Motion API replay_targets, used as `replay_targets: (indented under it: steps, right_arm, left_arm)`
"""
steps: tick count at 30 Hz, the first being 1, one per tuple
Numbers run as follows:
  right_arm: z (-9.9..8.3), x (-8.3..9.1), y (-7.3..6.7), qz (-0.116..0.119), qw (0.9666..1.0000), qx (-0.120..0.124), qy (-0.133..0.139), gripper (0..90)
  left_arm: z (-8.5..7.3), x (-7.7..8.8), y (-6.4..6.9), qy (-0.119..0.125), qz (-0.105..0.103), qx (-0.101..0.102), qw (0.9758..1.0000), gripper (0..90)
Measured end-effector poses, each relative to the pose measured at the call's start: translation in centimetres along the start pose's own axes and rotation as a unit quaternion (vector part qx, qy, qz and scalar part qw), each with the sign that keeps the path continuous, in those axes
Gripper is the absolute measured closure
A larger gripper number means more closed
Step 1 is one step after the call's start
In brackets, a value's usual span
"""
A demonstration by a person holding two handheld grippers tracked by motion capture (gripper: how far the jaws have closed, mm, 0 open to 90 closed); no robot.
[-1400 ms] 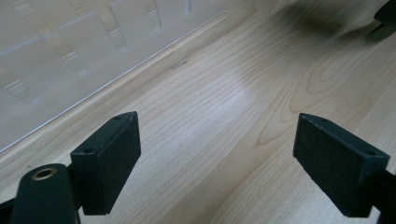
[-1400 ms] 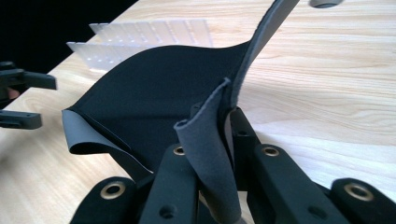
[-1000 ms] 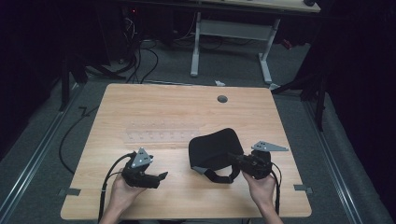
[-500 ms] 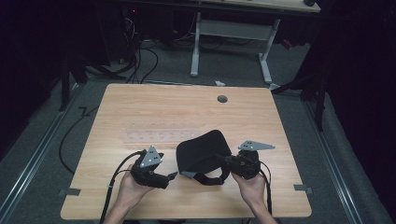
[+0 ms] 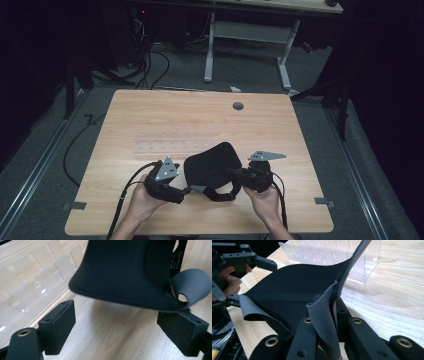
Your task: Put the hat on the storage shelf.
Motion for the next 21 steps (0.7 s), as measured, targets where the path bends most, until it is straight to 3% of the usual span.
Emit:
replay_targets:
  steps: [4, 11, 15, 21]
  right_arm:
    - [-0.03, -0.16, -0.09, 0.002, 1.0000, -0.001, -0.005, 83.9]
    - [-0.08, -0.33, -0.38, 0.011, 0.9999, -0.004, -0.010, 83.8]
    - [-0.03, -0.49, -0.53, 0.022, 0.9997, -0.006, -0.011, 83.9]
    - [-0.08, -0.69, -0.58, 0.033, 0.9993, -0.009, -0.012, 83.8]
  left_arm:
    - [-0.44, -0.20, 0.25, -0.007, 0.002, -0.011, 0.9999, 15.9]
    - [-0.47, -0.19, 0.20, -0.005, 0.009, -0.011, 0.9999, 16.2]
    - [-0.77, -0.44, 0.06, -0.009, 0.024, -0.019, 0.9995, 19.2]
    - [-0.74, -0.40, 0.03, -0.007, 0.025, -0.022, 0.9994, 22.4]
Point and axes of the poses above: each handheld gripper's, and its own axes: x roughly backward along the jaws, z roughly out of its top, y roughly to its right, the point moved 3 cm from there along -x, roughly forward along the jaws, and after that the axes turned 2 degrees about -x, right-handed, at the moved point
